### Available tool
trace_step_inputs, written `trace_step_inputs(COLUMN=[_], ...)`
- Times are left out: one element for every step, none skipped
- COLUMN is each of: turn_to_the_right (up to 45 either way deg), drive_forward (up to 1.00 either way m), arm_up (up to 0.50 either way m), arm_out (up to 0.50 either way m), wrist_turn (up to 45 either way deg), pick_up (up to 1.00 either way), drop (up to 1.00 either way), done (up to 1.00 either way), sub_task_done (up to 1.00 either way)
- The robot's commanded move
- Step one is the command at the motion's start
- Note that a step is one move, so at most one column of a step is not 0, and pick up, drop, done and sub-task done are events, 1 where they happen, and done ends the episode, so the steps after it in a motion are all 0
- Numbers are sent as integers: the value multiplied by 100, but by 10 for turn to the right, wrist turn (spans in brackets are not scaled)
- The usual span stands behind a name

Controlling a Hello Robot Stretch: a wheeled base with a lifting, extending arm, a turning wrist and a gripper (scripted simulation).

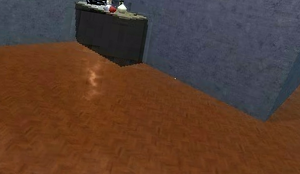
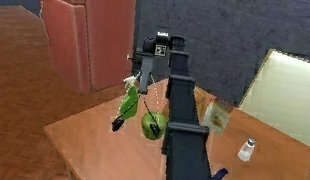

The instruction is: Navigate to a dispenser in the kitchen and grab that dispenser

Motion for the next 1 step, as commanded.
trace_step_inputs(turn_to_the_right=[0], drive_forward=[0], arm_up=[0], arm_out=[0], wrist_turn=[450], pick_up=[0], drop=[0], done=[0], sub_task_done=[0])
